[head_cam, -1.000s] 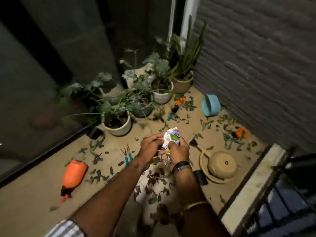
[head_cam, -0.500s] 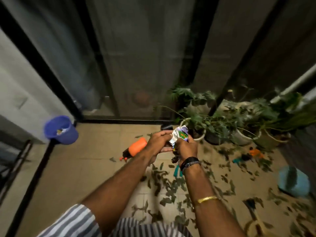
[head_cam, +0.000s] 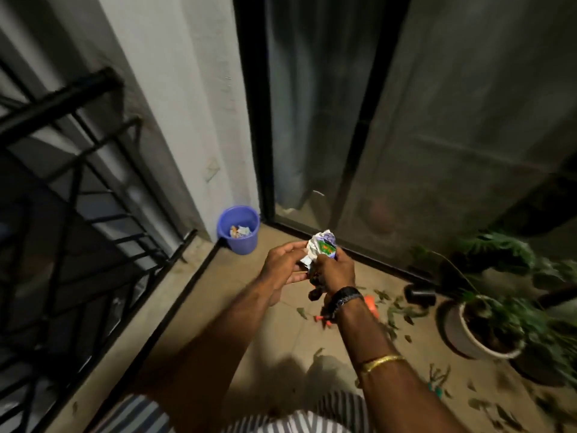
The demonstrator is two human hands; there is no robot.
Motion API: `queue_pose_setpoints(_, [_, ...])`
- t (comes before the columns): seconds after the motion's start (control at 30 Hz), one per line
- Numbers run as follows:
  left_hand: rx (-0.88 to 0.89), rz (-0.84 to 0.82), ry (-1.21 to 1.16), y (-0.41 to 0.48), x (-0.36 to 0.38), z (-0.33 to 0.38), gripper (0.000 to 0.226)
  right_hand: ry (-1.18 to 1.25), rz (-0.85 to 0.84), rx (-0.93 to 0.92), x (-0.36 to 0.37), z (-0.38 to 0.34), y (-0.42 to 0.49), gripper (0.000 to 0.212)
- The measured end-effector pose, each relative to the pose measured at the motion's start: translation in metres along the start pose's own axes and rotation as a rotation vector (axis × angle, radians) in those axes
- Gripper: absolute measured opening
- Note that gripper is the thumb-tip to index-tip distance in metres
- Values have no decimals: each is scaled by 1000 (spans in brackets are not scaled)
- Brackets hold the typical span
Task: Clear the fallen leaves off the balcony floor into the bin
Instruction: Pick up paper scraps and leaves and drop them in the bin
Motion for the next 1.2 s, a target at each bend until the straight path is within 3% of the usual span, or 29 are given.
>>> queue_pose_setpoints(0.37, [11,301,-131,74,-220,35,32,-168,-246,123,200,9,170,37])
queue_pose_setpoints(0.57, [-47,347,-184,141,-303,53,32,-195,-265,187,262,18,267,32])
queue_pose_setpoints(0.7, [-133,291,-166,194,-351,47,30,-193,-229,232,287,34,329,33])
queue_pose_setpoints(0.9, [-231,42,-95,299,-418,45,39,-178,-150,267,316,64,430,27])
queue_pose_setpoints(1.07, [-316,90,-132,383,-479,20,35,-185,-100,308,334,109,527,34])
queue_pose_setpoints(1.2, [-367,34,-86,446,-520,-14,35,-170,-93,307,341,149,598,20])
Point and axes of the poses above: each hand's wrist, its own y-axis towards the middle knuckle, its own x-axis out of the palm, z = x × y, the point moved 8 cm from there along y, towards the middle knuckle, and after that the axes turned 14 degrees about -z, right-handed, at the moved point
